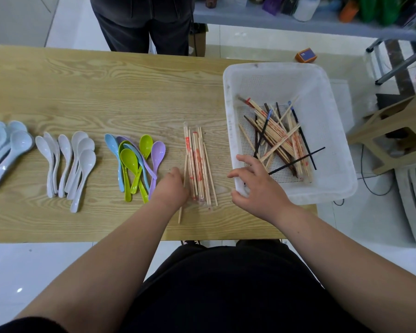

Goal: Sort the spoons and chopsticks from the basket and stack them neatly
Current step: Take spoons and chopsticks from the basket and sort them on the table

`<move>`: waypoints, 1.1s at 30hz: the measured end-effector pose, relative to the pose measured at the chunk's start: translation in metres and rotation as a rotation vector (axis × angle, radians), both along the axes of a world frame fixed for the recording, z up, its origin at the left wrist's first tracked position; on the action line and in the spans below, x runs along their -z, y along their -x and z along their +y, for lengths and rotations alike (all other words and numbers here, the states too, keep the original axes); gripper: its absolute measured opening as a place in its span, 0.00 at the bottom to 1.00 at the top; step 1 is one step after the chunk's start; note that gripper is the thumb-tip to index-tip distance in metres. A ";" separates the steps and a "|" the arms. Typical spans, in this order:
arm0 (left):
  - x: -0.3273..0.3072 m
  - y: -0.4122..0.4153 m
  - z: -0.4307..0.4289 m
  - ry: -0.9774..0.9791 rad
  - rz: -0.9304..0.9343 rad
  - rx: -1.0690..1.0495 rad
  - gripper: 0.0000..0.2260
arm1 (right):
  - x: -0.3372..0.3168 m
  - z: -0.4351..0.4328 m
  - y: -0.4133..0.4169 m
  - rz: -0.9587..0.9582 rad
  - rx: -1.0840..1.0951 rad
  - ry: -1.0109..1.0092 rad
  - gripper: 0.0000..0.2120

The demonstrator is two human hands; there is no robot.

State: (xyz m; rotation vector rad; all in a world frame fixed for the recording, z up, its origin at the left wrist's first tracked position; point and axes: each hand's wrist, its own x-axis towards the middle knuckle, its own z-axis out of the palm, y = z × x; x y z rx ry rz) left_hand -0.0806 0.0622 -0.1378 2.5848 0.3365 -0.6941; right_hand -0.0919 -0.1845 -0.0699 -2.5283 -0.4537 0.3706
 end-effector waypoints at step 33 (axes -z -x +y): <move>-0.087 -0.019 -0.177 -0.003 -0.042 0.669 0.14 | 0.014 -0.206 -0.024 -0.321 -0.294 0.104 0.12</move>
